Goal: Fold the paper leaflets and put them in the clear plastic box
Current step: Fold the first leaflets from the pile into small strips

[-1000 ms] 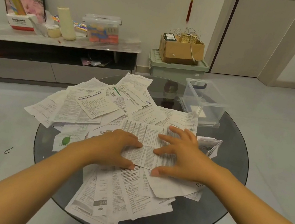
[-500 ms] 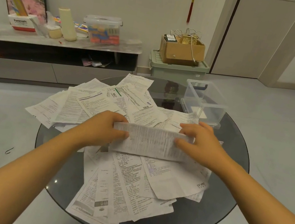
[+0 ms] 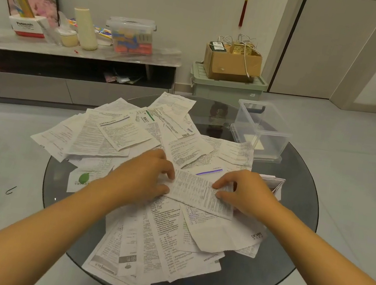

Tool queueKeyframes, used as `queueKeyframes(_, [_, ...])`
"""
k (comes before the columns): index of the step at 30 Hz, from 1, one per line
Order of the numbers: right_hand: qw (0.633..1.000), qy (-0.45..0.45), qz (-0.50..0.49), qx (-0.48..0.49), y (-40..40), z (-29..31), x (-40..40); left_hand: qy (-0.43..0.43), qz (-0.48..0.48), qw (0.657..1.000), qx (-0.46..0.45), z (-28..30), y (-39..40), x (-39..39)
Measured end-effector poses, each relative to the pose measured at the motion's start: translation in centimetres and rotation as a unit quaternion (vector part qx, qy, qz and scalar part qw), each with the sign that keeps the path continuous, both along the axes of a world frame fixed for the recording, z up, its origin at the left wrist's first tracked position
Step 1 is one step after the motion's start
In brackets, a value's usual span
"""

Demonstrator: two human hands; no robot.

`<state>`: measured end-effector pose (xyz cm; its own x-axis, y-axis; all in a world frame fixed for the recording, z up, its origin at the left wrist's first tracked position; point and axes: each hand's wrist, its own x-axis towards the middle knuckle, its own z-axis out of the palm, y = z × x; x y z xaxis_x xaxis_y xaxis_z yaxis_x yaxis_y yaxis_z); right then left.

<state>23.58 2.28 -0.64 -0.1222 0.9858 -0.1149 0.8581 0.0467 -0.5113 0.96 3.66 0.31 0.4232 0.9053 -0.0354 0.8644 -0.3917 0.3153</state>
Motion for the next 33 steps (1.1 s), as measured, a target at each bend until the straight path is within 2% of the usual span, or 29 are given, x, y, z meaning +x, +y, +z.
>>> queueKeyframes(5, [0.977,0.169,-0.012,-0.132,-0.7,0.9,0.2,-0.021,-0.077,0.993,-0.081,-0.2,-1.1,1.2])
queueKeyframes(8, [0.93,0.289,-0.002,-0.227,-1.2,1.7,0.4,0.016,-0.101,0.99,-0.094,-0.6,-1.3,1.4])
queueKeyframes(11, [0.877,0.389,-0.007,-0.28,-1.3,2.5,0.5,0.037,-0.121,0.989,-0.078,-0.9,-1.3,1.3])
queueKeyframes(13, [0.85,0.437,-0.001,-0.294,-1.5,3.0,0.4,0.015,-0.134,0.986,-0.095,-0.8,-1.4,1.4])
queueKeyframes(15, [0.834,0.478,-0.003,-0.275,-1.5,3.3,0.3,-0.048,-0.136,0.982,-0.12,-0.5,-1.5,1.5])
queueKeyframes(18, [0.845,0.504,-0.028,-0.176,-1.2,3.0,0.0,-0.142,-0.081,0.979,-0.123,0.0,-1.4,1.6])
queueKeyframes(20, [0.874,0.473,-0.05,-0.101,-0.8,2.5,-0.2,-0.182,-0.018,0.975,-0.128,-0.1,-1.0,1.4])
queueKeyframes(22, [0.913,0.404,-0.05,-0.036,-0.5,1.8,-0.5,-0.228,0.03,0.964,-0.132,-0.7,-0.5,1.2])
queueKeyframes(26, [0.971,0.235,0.035,0.037,0.1,0.3,-1.5,-0.22,0.089,0.966,-0.097,-1.7,0.2,1.3])
queueKeyframes(29, [0.987,0.101,0.114,0.06,0.7,-0.9,-2.3,-0.204,0.11,0.97,-0.078,-2.3,0.7,1.6])
queueKeyframes(33, [0.988,-0.031,0.13,0.082,1.3,-2.0,-2.8,-0.178,0.119,0.975,-0.054,-3.0,1.0,2.0])
